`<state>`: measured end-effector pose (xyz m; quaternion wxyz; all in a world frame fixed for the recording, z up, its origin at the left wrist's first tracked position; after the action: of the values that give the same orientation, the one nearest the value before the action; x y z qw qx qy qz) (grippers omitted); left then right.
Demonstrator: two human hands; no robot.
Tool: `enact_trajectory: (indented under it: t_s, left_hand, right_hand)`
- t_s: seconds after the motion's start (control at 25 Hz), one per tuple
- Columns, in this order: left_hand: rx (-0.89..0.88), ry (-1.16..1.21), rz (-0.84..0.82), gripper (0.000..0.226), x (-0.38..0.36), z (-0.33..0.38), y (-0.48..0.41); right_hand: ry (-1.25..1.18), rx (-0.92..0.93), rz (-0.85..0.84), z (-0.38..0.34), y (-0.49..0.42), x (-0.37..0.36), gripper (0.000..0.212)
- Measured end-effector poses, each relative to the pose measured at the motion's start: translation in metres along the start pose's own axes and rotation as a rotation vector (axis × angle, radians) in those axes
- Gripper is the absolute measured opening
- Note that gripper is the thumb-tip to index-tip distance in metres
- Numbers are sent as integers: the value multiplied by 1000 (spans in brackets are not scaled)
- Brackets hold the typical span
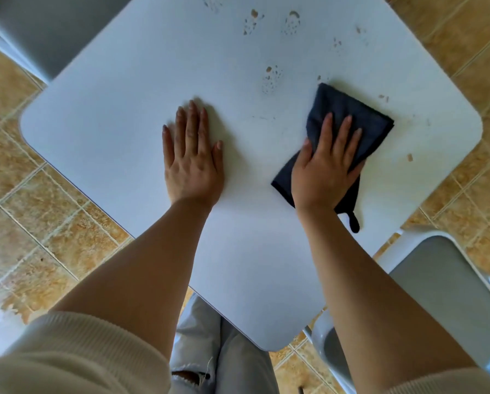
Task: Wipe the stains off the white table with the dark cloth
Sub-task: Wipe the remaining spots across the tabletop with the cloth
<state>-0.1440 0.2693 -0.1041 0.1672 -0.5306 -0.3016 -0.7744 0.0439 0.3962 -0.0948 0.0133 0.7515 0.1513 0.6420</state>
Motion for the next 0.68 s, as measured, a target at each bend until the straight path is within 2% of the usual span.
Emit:
enact_trajectory:
  t_s: [0.16,0.32,0.4,0.48,0.6,0.68]
  left_hand:
    - [-4,-6,-2,57,0,-1,-1]
    - [-6,0,-4,57,2,0,-1]
    - [-6,-5,-1,56,2,0,-1]
    - [-9,-9,2,56,2,1,-2]
    - [-10,-10,-12,57,1,0,-3]
    - [-8,-8,-11,58,1,-1,-2]
  right_hand:
    - [41,210,67,-60,16,-15,47]
    - [128,397,-50,-33,70,-20,50]
    - [152,367,-45,-4,78,-13,50]
    - [131,249,-36,10,64,-9,50]
    - [48,82,12,-15,26,-7,50]
    - [20,141,44,-51,12,-11,48]
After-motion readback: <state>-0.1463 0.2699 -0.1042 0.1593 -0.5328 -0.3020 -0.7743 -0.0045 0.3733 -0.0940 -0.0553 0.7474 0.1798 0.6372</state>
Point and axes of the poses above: each hand's wrist, its own y-axis away from the middle knuckle, its own x-axis out of the back of the hand, z = x × y, the point moved 6 cm from there along -y, towards the middle knuckle, and after that the axes turned 15 degrees about -z, right-handed, at the moved point
